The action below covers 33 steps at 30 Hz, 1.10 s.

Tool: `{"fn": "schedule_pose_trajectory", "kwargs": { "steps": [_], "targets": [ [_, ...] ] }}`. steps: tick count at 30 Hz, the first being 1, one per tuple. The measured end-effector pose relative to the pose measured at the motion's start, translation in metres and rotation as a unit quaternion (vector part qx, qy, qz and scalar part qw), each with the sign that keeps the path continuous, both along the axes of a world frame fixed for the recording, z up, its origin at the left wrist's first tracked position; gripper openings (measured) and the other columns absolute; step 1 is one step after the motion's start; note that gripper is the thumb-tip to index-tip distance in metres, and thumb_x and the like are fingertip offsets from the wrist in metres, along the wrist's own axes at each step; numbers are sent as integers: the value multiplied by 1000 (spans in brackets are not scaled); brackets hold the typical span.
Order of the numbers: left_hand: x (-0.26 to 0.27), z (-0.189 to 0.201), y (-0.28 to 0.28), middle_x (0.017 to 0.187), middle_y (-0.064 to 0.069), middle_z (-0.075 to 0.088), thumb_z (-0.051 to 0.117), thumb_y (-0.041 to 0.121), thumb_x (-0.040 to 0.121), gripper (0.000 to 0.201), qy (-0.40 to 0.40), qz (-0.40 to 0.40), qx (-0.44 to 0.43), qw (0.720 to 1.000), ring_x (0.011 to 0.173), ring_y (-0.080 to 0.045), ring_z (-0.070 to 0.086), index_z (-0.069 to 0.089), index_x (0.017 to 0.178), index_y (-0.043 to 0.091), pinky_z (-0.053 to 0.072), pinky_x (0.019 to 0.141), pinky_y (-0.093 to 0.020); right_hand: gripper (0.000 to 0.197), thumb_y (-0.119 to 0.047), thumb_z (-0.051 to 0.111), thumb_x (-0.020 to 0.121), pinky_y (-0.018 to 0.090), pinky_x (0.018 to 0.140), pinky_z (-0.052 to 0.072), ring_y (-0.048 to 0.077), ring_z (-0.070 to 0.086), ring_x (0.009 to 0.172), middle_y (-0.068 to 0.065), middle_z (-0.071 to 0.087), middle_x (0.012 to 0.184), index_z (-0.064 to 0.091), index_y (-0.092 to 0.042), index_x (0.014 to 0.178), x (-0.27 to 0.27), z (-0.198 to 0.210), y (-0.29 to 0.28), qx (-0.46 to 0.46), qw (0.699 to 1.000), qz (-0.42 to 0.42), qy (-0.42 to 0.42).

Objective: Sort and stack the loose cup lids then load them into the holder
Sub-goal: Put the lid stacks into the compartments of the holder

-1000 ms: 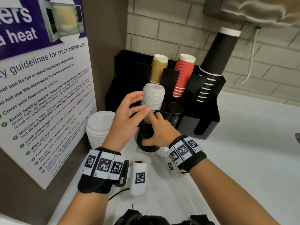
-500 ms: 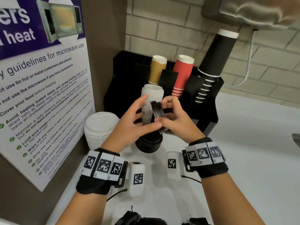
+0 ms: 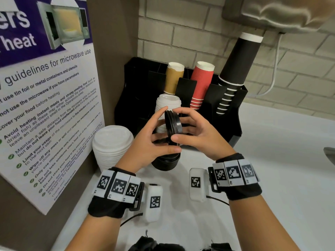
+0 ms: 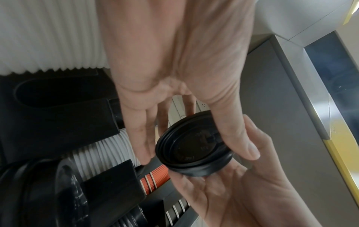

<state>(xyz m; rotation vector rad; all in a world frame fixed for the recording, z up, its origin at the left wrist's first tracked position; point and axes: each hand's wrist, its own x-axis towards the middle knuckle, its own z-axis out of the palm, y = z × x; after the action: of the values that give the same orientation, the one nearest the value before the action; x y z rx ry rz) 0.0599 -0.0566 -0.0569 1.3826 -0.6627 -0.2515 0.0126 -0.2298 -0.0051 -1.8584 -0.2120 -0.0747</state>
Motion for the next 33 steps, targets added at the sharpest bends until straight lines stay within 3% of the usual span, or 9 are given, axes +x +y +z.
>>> {"fn": "schedule_pose_trajectory", "kwargs": {
  "steps": [5, 9, 11, 13, 16, 20, 26, 33],
  "targets": [
    [0, -2, -2, 147, 9, 42, 86, 33, 56, 102, 9, 18, 15, 1000, 125, -11, 54, 31, 139, 54, 50, 99, -32, 58, -13, 81, 73, 28, 85, 55, 13, 66, 100, -1, 65, 111, 54, -31, 121, 10, 0, -11, -28, 999, -8, -26],
    [3, 1, 0, 134, 14, 48, 78, 44, 68, 73, 21, 111, -9, 994, 114, -7, 60, 40, 131, 47, 50, 96, -31, 57, -21, 85, 69, 6, 77, 46, -1, 59, 94, -11, 58, 108, 50, -28, 114, 35, 6, -41, -122, 973, -173, -90],
    [4, 3, 1, 129, 14, 49, 72, 45, 69, 67, 21, 138, -26, 990, 110, -6, 62, 44, 129, 41, 52, 88, -28, 57, -24, 84, 69, 11, 76, 43, 6, 56, 96, -5, 56, 111, 51, -23, 116, 50, 5, -58, -222, 949, -214, -71],
    [5, 5, 0, 128, 13, 50, 75, 45, 75, 58, 14, 147, -30, 989, 108, -5, 62, 47, 125, 42, 52, 83, -25, 60, -24, 83, 69, 19, 85, 37, 16, 51, 105, 4, 52, 118, 52, -21, 120, 64, 1, -71, -329, 923, -196, -33],
    [6, 7, 0, 126, 12, 52, 71, 42, 77, 47, 12, 155, -35, 987, 104, -1, 63, 50, 120, 43, 54, 89, -28, 64, -18, 82, 68, 25, 91, 37, 24, 47, 115, 6, 45, 122, 53, -21, 124, 80, -5, -76, -418, 898, -134, 12],
    [4, 7, 0, 125, 12, 52, 67, 36, 82, 39, 16, 157, -25, 987, 102, 0, 63, 53, 118, 40, 51, 98, -37, 65, -16, 81, 68, 37, 99, 43, 25, 46, 116, 7, 43, 130, 52, -22, 126, 93, -9, -73, -477, 873, -98, 43],
    [3, 9, 0, 125, 11, 52, 64, 22, 90, 33, 15, 164, -13, 986, 98, 3, 63, 54, 118, 35, 51, 99, -38, 63, -16, 79, 69, 37, 93, 47, 25, 49, 109, 7, 43, 128, 51, -21, 125, 94, -17, -69, -498, 863, -67, 57],
    [0, 11, -1, 123, 12, 53, 64, 19, 91, 32, 19, 167, -3, 986, 100, 1, 62, 55, 121, 28, 50, 100, -38, 68, -25, 80, 71, 39, 93, 44, 27, 38, 115, 9, 42, 126, 46, -18, 130, 81, -28, -62, -596, 797, -95, 34]
  ]
}}
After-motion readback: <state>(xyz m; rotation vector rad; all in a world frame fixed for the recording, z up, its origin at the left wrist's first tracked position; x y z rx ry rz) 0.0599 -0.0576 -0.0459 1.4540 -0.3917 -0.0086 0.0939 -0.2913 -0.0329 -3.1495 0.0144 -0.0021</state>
